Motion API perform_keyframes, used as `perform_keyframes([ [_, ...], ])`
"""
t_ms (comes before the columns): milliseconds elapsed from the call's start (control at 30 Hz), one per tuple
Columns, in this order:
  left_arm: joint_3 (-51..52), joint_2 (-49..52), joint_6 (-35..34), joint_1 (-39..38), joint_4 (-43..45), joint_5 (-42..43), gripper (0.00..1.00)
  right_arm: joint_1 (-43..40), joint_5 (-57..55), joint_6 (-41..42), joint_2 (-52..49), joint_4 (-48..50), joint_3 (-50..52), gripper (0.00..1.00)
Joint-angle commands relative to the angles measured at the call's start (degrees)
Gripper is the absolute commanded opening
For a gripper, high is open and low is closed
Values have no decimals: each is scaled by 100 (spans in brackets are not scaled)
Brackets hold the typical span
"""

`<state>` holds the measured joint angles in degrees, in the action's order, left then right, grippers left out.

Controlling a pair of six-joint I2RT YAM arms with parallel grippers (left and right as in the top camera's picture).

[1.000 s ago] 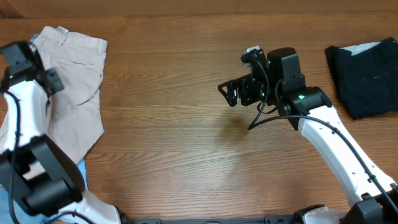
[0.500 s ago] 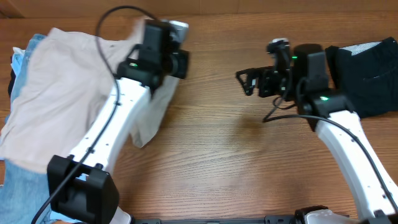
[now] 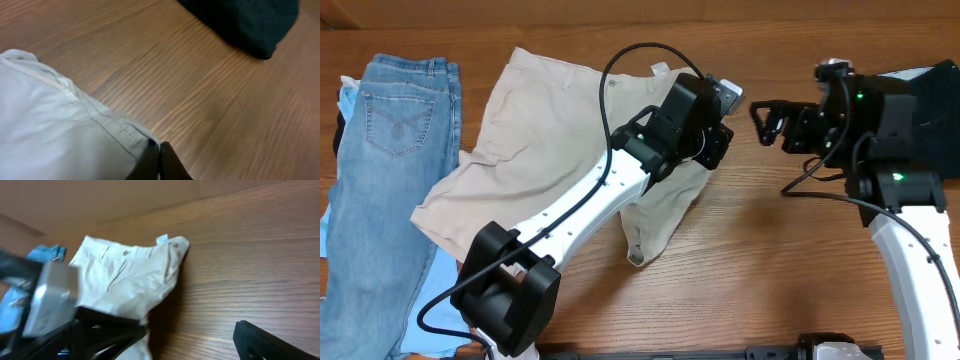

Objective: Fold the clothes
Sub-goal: 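Drag the beige shorts with the left gripper onto the open table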

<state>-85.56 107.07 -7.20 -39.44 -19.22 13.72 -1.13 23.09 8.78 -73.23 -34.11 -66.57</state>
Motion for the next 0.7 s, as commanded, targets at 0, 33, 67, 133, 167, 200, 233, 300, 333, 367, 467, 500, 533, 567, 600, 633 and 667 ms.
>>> perform_keyframes([
  [0,-129,20,-50,-136,-26,387,45,-350,9,46,125,20,-181,100],
  [33,-129,20,-50,-136,-33,389,79,-435,9,46,125,20,-181,100],
  [67,-129,17,-50,-129,-33,387,100,-514,9,44,125,24,-181,100],
  [133,-144,7,105,-31,-28,354,100,-538,11,24,122,52,-181,100],
  [167,-240,-4,164,160,-157,68,100,-535,13,26,122,57,-181,100],
  [200,-350,-4,162,345,-334,-79,100,-531,74,24,122,57,-181,100],
  [233,-474,-4,162,575,-531,-76,100,-531,160,24,116,55,-181,100],
  [300,-669,-4,76,1134,-911,-44,100,-527,367,20,74,50,-177,100],
  [333,-737,-4,48,1473,-1088,50,100,-525,466,11,24,9,-177,100],
  [367,-741,-4,50,1794,-1204,184,100,-501,577,-107,-55,-50,-177,100],
  [467,-741,-4,227,2570,-1615,455,100,-267,656,-439,-417,-522,-177,100],
  [500,-741,-4,304,2815,-1753,457,100,-140,634,-474,-546,-693,-177,100],
  [533,-741,-4,391,3027,-1884,455,100,-11,634,-474,-684,-859,-177,99],
  [567,-741,-4,518,3257,-2026,455,100,170,632,-474,-844,-1082,-177,98],
  [600,-741,-4,601,3412,-2133,455,100,332,592,-472,-951,-1266,-177,95],
  [633,-741,-4,625,3515,-2214,424,100,511,496,-468,-1036,-1445,-177,93],
  [667,-741,-2,684,3648,-2275,389,100,713,372,-442,-1108,-1633,-177,90],
])
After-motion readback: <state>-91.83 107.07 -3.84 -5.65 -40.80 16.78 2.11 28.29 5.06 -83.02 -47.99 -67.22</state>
